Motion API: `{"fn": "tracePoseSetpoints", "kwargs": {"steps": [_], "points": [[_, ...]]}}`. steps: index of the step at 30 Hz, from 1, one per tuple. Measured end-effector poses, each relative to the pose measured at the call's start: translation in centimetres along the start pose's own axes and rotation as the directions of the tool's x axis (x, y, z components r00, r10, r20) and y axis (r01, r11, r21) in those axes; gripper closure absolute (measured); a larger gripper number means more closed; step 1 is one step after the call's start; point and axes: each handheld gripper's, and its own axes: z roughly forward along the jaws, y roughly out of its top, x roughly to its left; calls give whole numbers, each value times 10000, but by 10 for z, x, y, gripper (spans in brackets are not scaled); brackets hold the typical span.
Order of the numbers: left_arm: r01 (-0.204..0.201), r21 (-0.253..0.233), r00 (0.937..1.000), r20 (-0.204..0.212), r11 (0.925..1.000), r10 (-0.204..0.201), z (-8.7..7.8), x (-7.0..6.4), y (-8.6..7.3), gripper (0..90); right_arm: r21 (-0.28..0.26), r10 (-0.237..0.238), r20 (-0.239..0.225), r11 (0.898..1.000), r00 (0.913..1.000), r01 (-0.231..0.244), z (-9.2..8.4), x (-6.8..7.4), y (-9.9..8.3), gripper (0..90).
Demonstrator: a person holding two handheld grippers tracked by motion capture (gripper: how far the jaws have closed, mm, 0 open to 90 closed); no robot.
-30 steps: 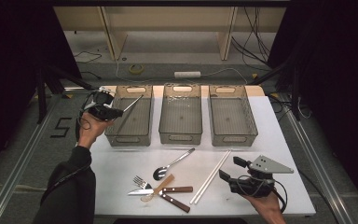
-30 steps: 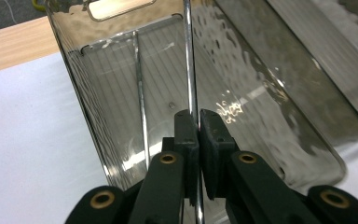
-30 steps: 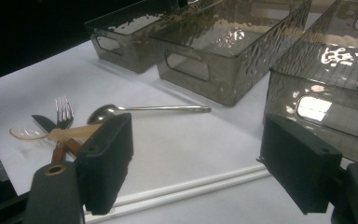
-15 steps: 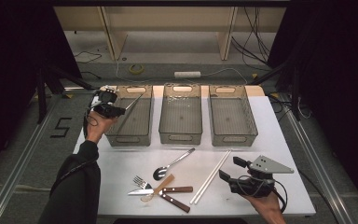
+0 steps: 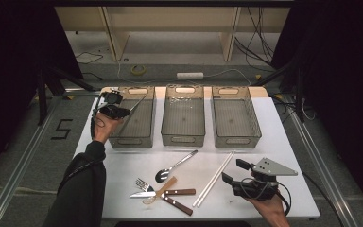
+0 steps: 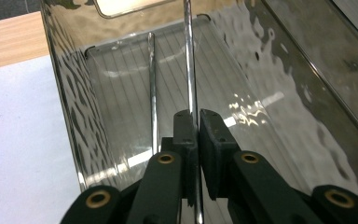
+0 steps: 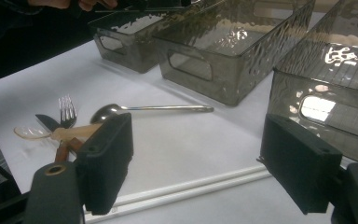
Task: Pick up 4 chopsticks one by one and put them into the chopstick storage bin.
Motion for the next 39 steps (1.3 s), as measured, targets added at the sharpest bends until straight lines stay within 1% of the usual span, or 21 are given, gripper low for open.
{"fn": "tracePoseSetpoints", "kwargs": {"steps": [3,5,9,12,13,14,16,18,19,20,21,22,24,25,27,28,29,31,34,37,39], "points": [[217,-185,9995,215,9996,-213,-1,0,0,723,-3,22,14,10000,10000,-22,0,0,0,264],[49,-227,9996,293,9997,-43,-4,-1,-1,706,-6,28,14,10000,10000,-28,0,-1,0,264],[167,-228,9978,641,9996,-152,-13,-8,-3,588,-5,7,-3,10000,10000,-7,0,0,0,264],[252,-381,9931,1154,9990,-206,-27,-17,-6,496,-20,12,21,10000,10000,-12,0,0,0,264],[214,-383,9921,1243,9990,-165,-30,-19,-7,467,-28,13,35,10000,10000,-13,0,-1,0,264],[147,-366,9904,1381,9992,-95,-36,-25,-8,441,-26,10,50,10000,10000,-10,0,-1,0,264],[83,-502,9878,1559,9987,-4,-44,-33,-10,402,3,48,93,10000,9999,-48,-1,-1,0,264],[83,-573,9818,1901,9983,28,-54,-43,-15,358,-6,55,130,10000,9999,-55,-1,-1,0,264],[111,-615,9797,2002,9980,15,-56,-46,-16,354,-4,60,133,10000,9999,-60,-1,-1,0,264],[35,-510,9779,2087,9987,72,-59,-50,-17,349,2,58,151,10000,9999,-58,-1,-1,0,264],[-38,-462,9769,2133,9989,136,-61,-54,-18,334,-12,44,176,10000,9998,-44,-2,-1,1,264],[-12,-528,9763,2162,9986,126,-64,-58,-20,327,-16,42,185,10000,9998,-42,-2,0,1,264],[-232,-426,9725,2305,9988,324,-68,-67,-23,319,17,31,245,10000,9997,-31,-2,0,1,264],[-265,-463,9731,2274,9986,364,-69,-71,-25,312,0,45,264,10000,9996,-45,-2,-1,0,264],[-469,-413,9723,2272,9980,551,-70,-80,-29,307,20,48,300,10000,9995,-48,-2,-2,0,264],[-499,-406,9715,2297,9979,579,-71,-83,-30,305,29,60,291,10000,9996,-61,-2,-2,0,264],[-585,-350,9695,2364,9977,651,-72,-86,-32,301,37,66,296,10000,9995,-67,-2,-2,0,264],[-614,-334,9658,2503,9976,678,-73,-92,-35,298,33,44,320,10000,9995,-45,-3,-2,0,264],[-816,-323,9632,2541,9961,871,-75,-100,-39,294,65,93,385,9999,9992,-96,-3,-3,0,264],[-863,-290,9586,2700,9958,909,-78,-107,-44,289,87,133,442,9999,9989,-137,-4,-4,0,264],[-941,-307,9576,2707,9951,989,-79,-113,-47,287,72,142,463,9999,9988,-146,-4,-4,0,264]]}}
